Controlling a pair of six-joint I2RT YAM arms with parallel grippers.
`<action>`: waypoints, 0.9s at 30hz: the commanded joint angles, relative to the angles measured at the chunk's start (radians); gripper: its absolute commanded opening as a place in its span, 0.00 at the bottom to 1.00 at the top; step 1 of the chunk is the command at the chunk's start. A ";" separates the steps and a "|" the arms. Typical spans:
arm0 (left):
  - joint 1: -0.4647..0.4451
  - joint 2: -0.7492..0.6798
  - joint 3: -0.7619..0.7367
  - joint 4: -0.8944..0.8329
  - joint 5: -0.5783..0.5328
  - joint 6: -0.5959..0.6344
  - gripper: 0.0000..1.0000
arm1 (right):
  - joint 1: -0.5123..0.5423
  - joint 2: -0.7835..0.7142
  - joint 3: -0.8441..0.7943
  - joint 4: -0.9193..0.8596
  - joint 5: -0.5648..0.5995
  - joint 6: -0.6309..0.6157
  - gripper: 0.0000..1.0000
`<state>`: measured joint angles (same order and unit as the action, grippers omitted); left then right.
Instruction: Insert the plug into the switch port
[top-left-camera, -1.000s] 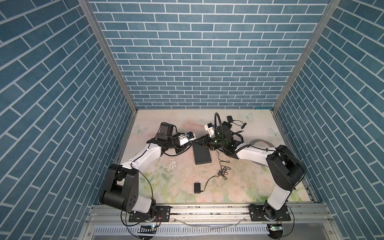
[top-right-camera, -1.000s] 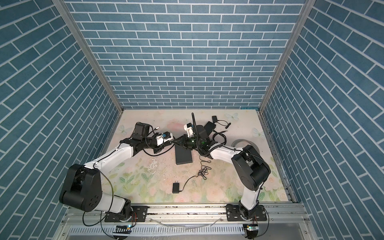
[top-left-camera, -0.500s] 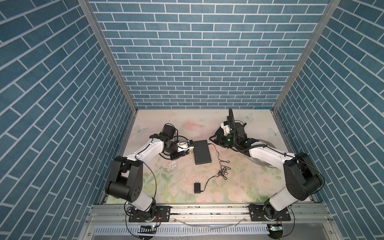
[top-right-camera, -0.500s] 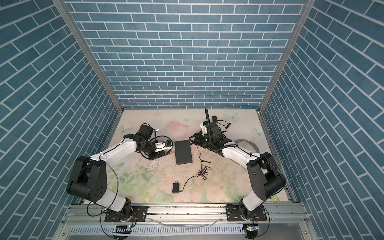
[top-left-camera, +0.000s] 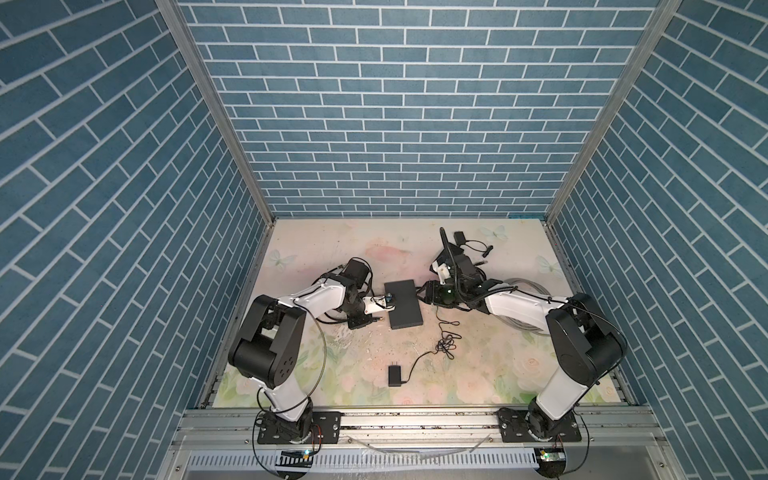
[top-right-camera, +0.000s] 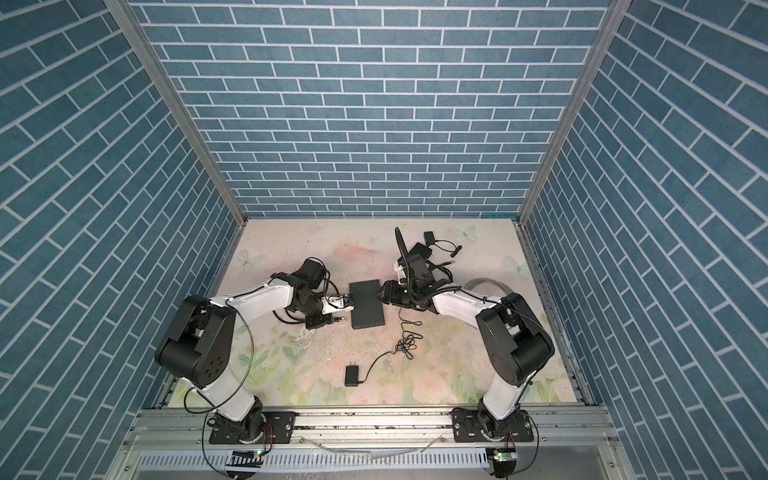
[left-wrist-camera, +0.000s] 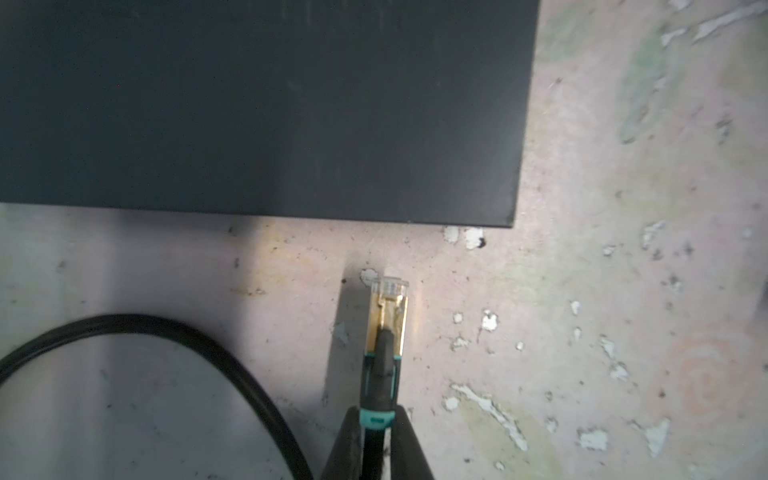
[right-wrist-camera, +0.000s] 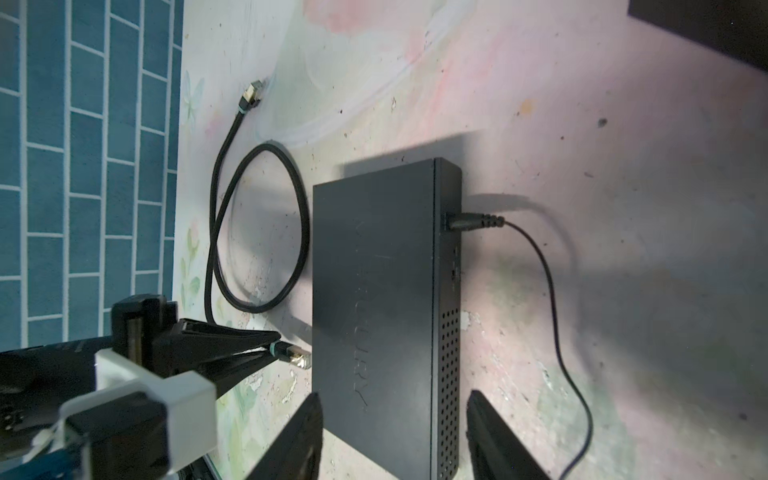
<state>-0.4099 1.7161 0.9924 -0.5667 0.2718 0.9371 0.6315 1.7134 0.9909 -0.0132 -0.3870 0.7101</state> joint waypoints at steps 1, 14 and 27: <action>-0.032 0.061 0.026 0.002 -0.086 -0.050 0.15 | 0.005 0.026 0.064 -0.044 0.019 -0.040 0.57; -0.082 0.087 0.071 0.015 -0.020 -0.071 0.16 | 0.005 0.125 0.153 -0.118 0.040 -0.055 0.57; -0.095 0.010 0.027 0.095 -0.022 -0.098 0.16 | -0.003 0.156 0.161 -0.125 0.025 -0.074 0.58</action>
<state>-0.4980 1.7504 1.0313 -0.4938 0.2287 0.8558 0.6327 1.8503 1.1015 -0.1108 -0.3626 0.6716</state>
